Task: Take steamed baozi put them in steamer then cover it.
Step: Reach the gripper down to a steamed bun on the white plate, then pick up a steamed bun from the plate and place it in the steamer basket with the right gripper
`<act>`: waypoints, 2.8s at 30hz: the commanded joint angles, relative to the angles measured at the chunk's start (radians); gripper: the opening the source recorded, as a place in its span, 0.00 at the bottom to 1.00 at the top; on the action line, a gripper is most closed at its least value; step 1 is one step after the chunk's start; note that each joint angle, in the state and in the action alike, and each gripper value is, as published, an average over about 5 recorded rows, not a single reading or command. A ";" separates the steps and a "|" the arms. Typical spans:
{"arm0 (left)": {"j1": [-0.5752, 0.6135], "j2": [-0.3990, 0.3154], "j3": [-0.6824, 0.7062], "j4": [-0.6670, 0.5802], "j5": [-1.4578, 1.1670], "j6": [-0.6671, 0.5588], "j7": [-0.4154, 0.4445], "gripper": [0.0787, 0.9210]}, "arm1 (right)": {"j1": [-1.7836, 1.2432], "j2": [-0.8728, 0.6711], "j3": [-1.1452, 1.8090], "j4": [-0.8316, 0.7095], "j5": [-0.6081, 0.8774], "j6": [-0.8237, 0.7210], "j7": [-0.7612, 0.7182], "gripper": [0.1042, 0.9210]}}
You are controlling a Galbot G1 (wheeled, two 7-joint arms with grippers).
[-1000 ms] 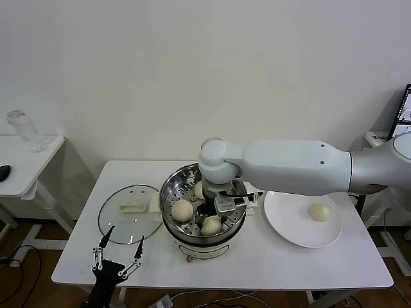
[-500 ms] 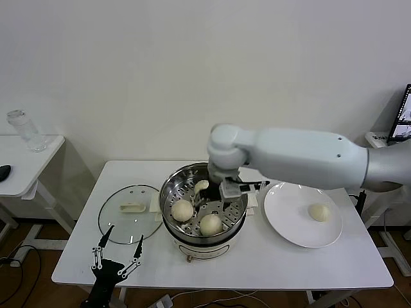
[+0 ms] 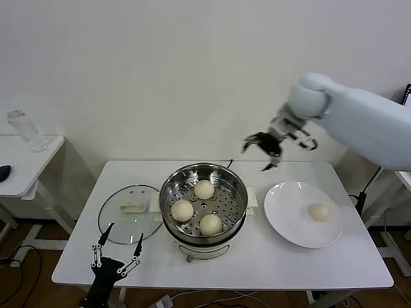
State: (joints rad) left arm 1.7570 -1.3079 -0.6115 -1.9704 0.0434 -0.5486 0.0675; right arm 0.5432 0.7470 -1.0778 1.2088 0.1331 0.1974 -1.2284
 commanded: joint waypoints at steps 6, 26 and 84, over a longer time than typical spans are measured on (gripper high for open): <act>0.009 -0.001 -0.009 -0.012 0.002 0.009 -0.001 0.88 | -0.312 -0.148 0.115 -0.349 -0.045 -0.048 0.027 0.88; 0.021 0.001 -0.021 -0.005 0.022 -0.002 -0.003 0.88 | -0.443 -0.025 0.170 -0.446 -0.151 -0.025 0.091 0.88; -0.015 0.003 0.004 -0.006 0.021 0.014 -0.015 0.88 | 0.360 0.303 -0.461 0.287 0.514 -0.421 0.049 0.64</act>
State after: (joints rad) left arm 1.7434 -1.3053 -0.6087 -1.9764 0.0658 -0.5322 0.0546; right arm 0.7666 0.9047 -1.4066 1.3309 0.5245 -0.1338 -1.2038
